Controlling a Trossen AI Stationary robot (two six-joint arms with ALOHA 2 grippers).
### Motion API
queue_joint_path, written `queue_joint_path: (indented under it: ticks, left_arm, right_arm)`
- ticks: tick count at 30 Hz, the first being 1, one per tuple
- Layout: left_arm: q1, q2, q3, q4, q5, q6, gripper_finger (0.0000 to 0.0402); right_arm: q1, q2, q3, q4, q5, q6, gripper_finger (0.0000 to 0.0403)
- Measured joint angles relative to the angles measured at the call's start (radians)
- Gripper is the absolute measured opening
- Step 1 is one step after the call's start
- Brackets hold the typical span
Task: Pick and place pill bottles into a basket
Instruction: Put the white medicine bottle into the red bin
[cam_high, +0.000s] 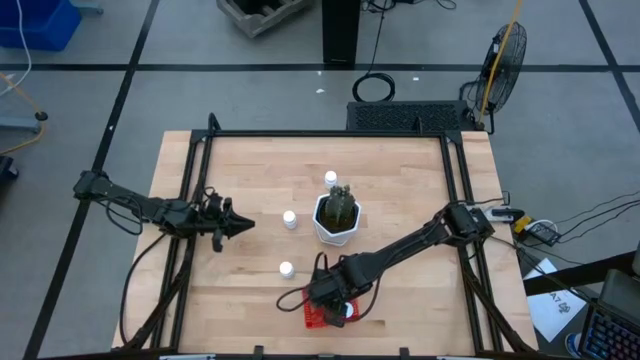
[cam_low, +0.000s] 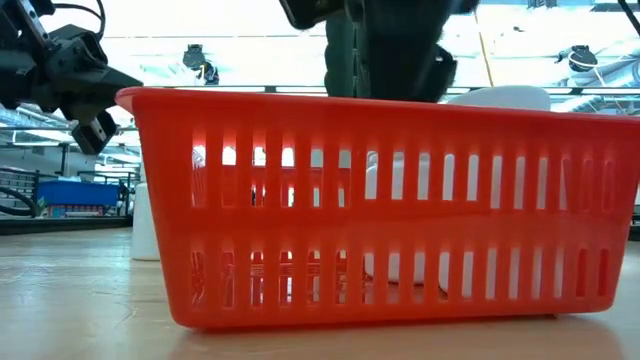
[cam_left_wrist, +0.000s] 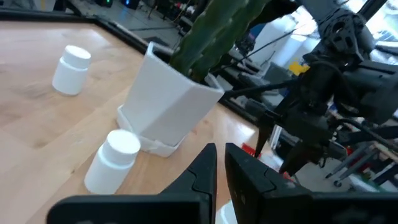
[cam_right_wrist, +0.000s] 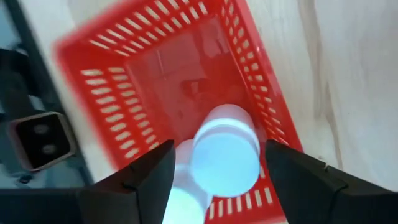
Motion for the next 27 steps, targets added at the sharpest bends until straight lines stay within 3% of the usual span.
queue_joint_path:
  ticks: [9,13,17,22,27]
  left_arm:
    - [0.0,0.0,0.0,0.121,0.0,0.0,0.0037]
    - [0.0,0.0,0.0,0.18,0.0,-0.013,0.0037]
    - [0.0,0.0,0.0,0.262,0.0,-0.126,0.0037]
    - [0.0,0.0,0.0,0.342,-0.008,-0.154,0.0037]
    - [0.001,0.0,0.0,0.35,0.016,-0.169,0.0037]
  right_arm:
    - [0.002,-0.119,0.0,0.044,0.049,0.142,0.0242]
    - [0.022,-0.19,0.0,0.094,0.167,0.204,0.0242]
    - [0.059,-0.265,0.0,0.103,0.292,0.252,0.0237]
    - [0.128,-0.344,0.001,0.047,0.487,0.27,0.0216]
    - [0.173,-0.414,0.001,-0.087,0.552,0.32,0.0189]
